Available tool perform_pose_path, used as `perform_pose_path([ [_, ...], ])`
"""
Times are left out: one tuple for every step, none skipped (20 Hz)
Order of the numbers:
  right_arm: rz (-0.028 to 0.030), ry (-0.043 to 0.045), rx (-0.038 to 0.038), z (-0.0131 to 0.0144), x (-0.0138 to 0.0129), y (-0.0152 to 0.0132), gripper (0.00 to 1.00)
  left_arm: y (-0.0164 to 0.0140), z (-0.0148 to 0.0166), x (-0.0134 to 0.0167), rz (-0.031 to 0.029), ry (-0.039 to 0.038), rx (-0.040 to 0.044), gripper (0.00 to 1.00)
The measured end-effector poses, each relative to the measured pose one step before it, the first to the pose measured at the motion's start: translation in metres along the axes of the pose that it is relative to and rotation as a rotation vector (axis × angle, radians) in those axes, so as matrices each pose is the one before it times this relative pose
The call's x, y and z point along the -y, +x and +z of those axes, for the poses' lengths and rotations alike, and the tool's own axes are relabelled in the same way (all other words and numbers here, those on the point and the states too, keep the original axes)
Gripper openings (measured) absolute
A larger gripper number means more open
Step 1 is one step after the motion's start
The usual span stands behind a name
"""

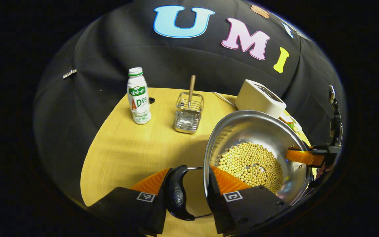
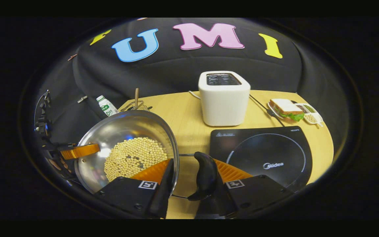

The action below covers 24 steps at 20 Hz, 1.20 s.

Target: First push the handle of the pot to place it horizontally, then grasp the pot with both hands and set it on the induction cooktop.

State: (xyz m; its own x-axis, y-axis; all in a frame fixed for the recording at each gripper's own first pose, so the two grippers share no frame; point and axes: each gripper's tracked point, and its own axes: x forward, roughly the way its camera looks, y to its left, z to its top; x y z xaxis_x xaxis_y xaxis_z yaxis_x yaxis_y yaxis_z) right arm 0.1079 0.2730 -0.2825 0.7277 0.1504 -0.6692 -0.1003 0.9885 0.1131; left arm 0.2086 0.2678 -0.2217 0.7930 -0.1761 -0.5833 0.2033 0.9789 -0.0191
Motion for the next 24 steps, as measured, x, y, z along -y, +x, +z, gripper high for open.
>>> perform_pose_path([
  [-0.00609,0.00211,0.00389,0.00261,0.01092,-0.00509,0.6,0.00063,0.00133,0.01344,-0.00737,-0.00342,0.00154,0.6],
  [-0.00294,0.00238,-0.00038,0.0024,0.00949,-0.00278,0.6,0.00085,0.00049,0.00879,-0.00369,-0.00315,-0.00032,0.6],
  [-0.00287,0.00213,0.00142,0.00104,0.00927,-0.00356,0.6,0.00025,-0.00002,0.01061,-0.00409,0.00185,-0.00128,0.6],
  [-0.00413,0.00197,-0.00154,0.00134,0.011,-0.00338,0.6,0.00366,0.00054,0.01112,-0.00282,0.00018,0.00028,0.6],
  [-0.00317,0.00171,0.00076,0.00151,0.00981,-0.00249,0.6,0.00094,0.00073,0.01207,-0.00297,0.00204,-0.00176,0.6],
  [-0.00336,0.00351,0.00016,0.00206,0.01066,-0.00245,0.6,0.00161,0.00092,0.01021,-0.00297,0.00077,0.00044,0.6],
  [-0.00249,0.00029,-0.00006,0.00206,0.00961,-0.0026,0.6,0.00384,0.00172,0.01027,-0.00424,-0.00002,-0.00119,0.6],
  [-0.00307,-0.00462,0.00206,0.00155,0.00961,-0.00214,0.6,0.00256,0.00094,0.01005,-0.00421,-0.0001,-0.00328,0.6],
  [-0.00479,-0.00378,0.00374,0.00254,0.01055,-0.00265,0.6,0.0031,0.0014,0.00917,-0.00383,0.00066,-0.00108,0.6],
  [-0.0043,0.00101,0.00235,0.00275,0.01049,-0.00197,0.6,0.00312,0.00085,0.01199,-0.0045,0.0023,-0.00037,0.6],
  [-0.00352,0.00442,-0.00025,0.00162,0.01183,-0.00215,0.6,0.00294,0.00161,0.00992,-0.00342,0.00088,0.00031,0.6],
  [-0.00313,0.00284,-0.00186,0.00115,0.01036,-0.00132,0.6,0.00372,-0.00032,0.01082,-0.00201,0.00119,-0.00191,0.6],
  [-0.00343,0.00242,-0.00072,0.00101,0.01084,-0.00122,0.6,0.0025,0.00044,0.01169,-0.00217,0.00481,-0.00234,0.6],
  [-0.00295,0.00312,-0.00082,0.00133,0.01087,-0.00136,0.6,0.00311,0.00122,0.00969,-0.00242,0.00227,-0.0003,0.6],
  [-0.00198,0.00316,0.0002,0.00079,0.00991,-0.00174,0.6,0.00416,0.00028,0.01049,-0.00356,0.00221,-0.0004,0.59],
  [-0.00298,0.00161,0.00083,0.00105,0.00984,-0.00077,0.6,0.00315,0.00045,0.00948,-0.00338,-0.00009,-0.00193,0.6],
  [-0.00274,0.00114,0.00018,0.00048,0.00997,-0.001,0.6,0.00419,0.00043,0.00944,-0.00282,0.00119,-0.00129,0.6],
  [-0.00202,0.00243,-0.00021,0.00103,0.00958,-0.00032,0.6,0.00331,-0.00025,0.00884,-0.00177,0.00115,-0.00056,0.6],
  [-0.00129,0.00217,-0.00195,0.00027,0.00943,-0.00037,0.6,0.00343,-0.00052,0.00905,-0.00091,-0.00035,-0.00108,0.6],
  [-0.00175,0.00175,-0.00158,0.00042,0.00872,0.00042,0.6,0.00342,0.00042,0.00824,-0.00143,0.00154,0.00082,0.6],
  [-0.00203,0.00044,-0.00155,-0.00003,0.00827,-0.00046,0.6,0.00342,-0.00083,0.00779,-0.0011,0.00037,-0.00178,0.6],
  [-0.00302,0.00164,-0.00038,0.00057,0.00884,0.00065,0.6,0.00309,-0.00033,0.0073,-0.00219,-0.00022,-0.00099,0.59],
  [-0.00237,0.00245,-0.0011,-0.0007,0.00738,0.00049,0.6,0.00313,-0.00138,0.00679,-0.00187,0.00037,-0.00113,0.6],
  [-0.0025,0.00138,-0.00173,0.00006,0.00733,0.00042,0.6,0.00366,-0.00062,0.0065,-0.00166,-0.0002,-0.00086,0.6],
])
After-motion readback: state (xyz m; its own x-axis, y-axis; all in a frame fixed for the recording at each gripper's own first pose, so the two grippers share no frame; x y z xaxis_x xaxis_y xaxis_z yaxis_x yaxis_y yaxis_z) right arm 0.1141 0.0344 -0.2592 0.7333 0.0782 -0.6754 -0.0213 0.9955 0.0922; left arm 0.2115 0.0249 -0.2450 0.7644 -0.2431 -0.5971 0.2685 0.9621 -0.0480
